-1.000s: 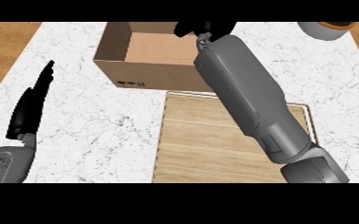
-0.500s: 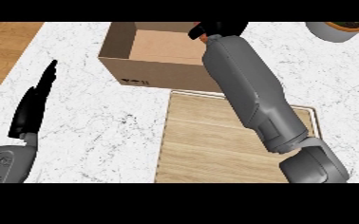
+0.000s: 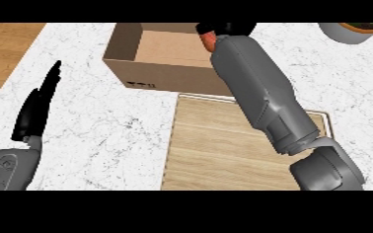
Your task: Pick the sweet potato from the tray and place it in the cardboard box
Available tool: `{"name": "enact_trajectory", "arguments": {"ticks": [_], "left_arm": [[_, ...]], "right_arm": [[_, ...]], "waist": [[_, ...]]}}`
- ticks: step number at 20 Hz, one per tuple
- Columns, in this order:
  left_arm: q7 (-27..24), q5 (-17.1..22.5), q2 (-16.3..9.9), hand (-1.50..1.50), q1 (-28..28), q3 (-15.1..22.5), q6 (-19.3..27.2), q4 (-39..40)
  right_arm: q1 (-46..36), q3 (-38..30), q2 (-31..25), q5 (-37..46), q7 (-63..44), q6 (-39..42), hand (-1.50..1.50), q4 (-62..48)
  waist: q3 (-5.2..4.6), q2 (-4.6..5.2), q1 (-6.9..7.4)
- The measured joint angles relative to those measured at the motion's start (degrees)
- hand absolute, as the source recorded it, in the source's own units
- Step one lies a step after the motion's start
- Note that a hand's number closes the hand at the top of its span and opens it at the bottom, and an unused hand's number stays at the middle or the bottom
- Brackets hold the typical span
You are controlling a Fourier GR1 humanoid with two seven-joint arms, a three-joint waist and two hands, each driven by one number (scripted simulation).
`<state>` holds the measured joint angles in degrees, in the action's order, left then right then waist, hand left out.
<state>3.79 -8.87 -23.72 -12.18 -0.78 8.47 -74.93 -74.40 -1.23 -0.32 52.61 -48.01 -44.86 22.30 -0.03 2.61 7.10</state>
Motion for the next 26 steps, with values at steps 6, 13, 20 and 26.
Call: {"name": "enact_trajectory", "arguments": {"ticks": [6, 13, 20, 26], "left_arm": [[0.4, -0.3, -0.1, 0.0, 0.4, -0.6, 0.5, 0.6], [0.0, -0.3, -0.1, 0.0, 1.7, -1.9, 0.8, 1.6], [-0.5, 0.3, -0.9, 0.0, 5.6, -4.4, 1.0, 1.0], [-0.6, 0.9, -1.4, 0.0, 8.2, -6.0, 0.9, 0.0]], "right_arm": [[-0.3, -1.2, 0.0, -0.4, 4.1, -10.3, -1.5, 0.3], [3.2, -0.2, 0.0, -6.2, 10.2, -17.5, -1.5, 4.5], [12.4, 5.1, 0.1, -6.2, 6.3, -18.7, -1.5, 15.0], [25.4, 9.6, -0.2, -1.8, 1.2, -15.7, -1.5, 30.6]], "waist": [[0.02, -0.62, -1.17], [0.03, -1.72, -3.4], [0.01, -3.23, -7.1], [-0.01, -3.93, -9.57]]}}
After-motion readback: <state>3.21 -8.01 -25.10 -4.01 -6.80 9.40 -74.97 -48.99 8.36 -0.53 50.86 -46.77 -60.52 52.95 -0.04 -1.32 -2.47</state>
